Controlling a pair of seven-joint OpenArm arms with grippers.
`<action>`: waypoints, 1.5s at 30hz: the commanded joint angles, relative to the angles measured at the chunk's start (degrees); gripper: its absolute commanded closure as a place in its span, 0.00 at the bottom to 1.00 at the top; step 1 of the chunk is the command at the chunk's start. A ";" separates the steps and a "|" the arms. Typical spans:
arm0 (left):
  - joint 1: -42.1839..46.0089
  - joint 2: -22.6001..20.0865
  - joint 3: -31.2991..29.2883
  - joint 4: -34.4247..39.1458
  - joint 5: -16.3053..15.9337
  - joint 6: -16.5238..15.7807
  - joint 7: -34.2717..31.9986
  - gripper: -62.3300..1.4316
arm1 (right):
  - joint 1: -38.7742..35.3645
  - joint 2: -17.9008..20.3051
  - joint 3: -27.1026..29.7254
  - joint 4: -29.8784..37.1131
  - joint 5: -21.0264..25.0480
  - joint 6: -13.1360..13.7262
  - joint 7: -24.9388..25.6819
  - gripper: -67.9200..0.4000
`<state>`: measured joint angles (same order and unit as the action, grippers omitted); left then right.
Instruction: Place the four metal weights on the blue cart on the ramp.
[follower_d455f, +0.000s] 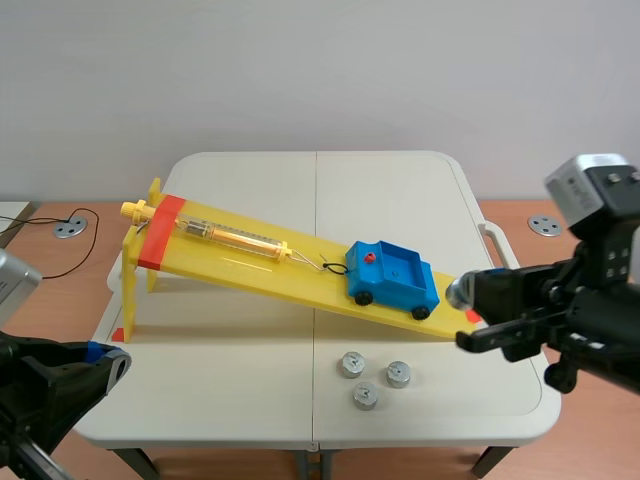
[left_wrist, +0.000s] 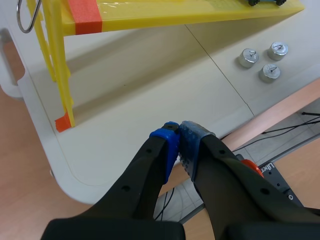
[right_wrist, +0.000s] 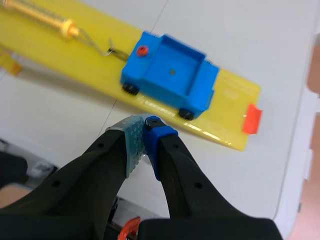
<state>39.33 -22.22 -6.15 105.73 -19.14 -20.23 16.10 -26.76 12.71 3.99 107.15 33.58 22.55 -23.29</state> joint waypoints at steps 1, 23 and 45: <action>-0.48 0.44 -0.94 3.80 -2.67 -1.62 -5.55 0.92 | 5.18 -0.87 1.03 3.96 4.42 1.49 6.84 0.98; -0.48 0.44 -0.94 3.80 -2.64 -1.62 -5.53 0.92 | 28.85 -13.57 -0.96 -20.61 4.35 1.49 6.51 0.98; -0.46 0.44 -0.94 3.80 -2.49 -1.62 -5.51 0.92 | 35.30 -17.55 -0.90 -32.39 2.40 -2.23 11.28 0.98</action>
<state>39.33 -22.22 -6.15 105.73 -19.14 -20.23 16.08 1.15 -3.51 3.62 71.77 32.38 18.72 -21.91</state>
